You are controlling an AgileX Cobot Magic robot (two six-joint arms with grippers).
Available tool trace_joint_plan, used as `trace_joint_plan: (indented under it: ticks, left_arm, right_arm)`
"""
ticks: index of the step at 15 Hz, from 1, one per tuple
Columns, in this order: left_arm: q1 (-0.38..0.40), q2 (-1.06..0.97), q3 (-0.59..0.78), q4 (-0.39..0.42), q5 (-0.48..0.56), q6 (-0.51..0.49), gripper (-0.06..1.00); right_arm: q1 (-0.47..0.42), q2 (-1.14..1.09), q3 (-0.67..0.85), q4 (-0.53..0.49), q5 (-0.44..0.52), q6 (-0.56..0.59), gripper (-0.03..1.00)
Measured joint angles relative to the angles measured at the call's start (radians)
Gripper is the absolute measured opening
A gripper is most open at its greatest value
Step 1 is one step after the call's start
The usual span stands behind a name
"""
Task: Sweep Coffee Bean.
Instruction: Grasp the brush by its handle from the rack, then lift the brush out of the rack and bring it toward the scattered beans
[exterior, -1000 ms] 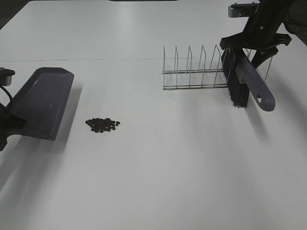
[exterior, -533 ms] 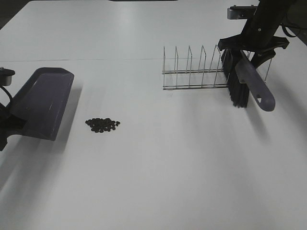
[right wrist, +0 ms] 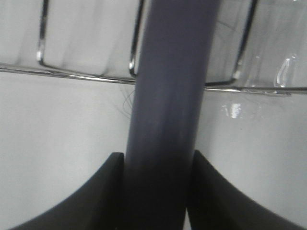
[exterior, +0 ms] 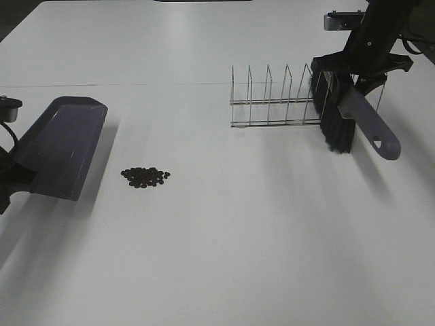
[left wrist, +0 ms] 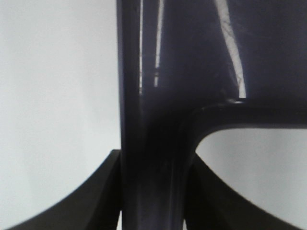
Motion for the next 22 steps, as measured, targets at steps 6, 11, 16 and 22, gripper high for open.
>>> trace_joint_plan:
  ticks: [6, 11, 16, 22]
  left_arm:
    - [0.0, 0.0, 0.0, 0.0, 0.0, 0.0, 0.33]
    - [0.0, 0.0, 0.0, 0.0, 0.0, 0.0, 0.33]
    - [0.0, 0.0, 0.0, 0.022, 0.04, 0.001, 0.33]
    - [0.0, 0.0, 0.0, 0.068, 0.075, 0.071, 0.33]
  right_arm:
    - [-0.005, -0.043, 0.0, -0.007, 0.012, 0.036, 0.32]
    - [-0.005, -0.197, 0.062, -0.015, 0.037, 0.037, 0.32]
    - [-0.005, -0.432, 0.333, -0.085, -0.037, 0.046, 0.31]
    - [0.071, -0.718, 0.694, -0.126, -0.268, 0.127, 0.31]
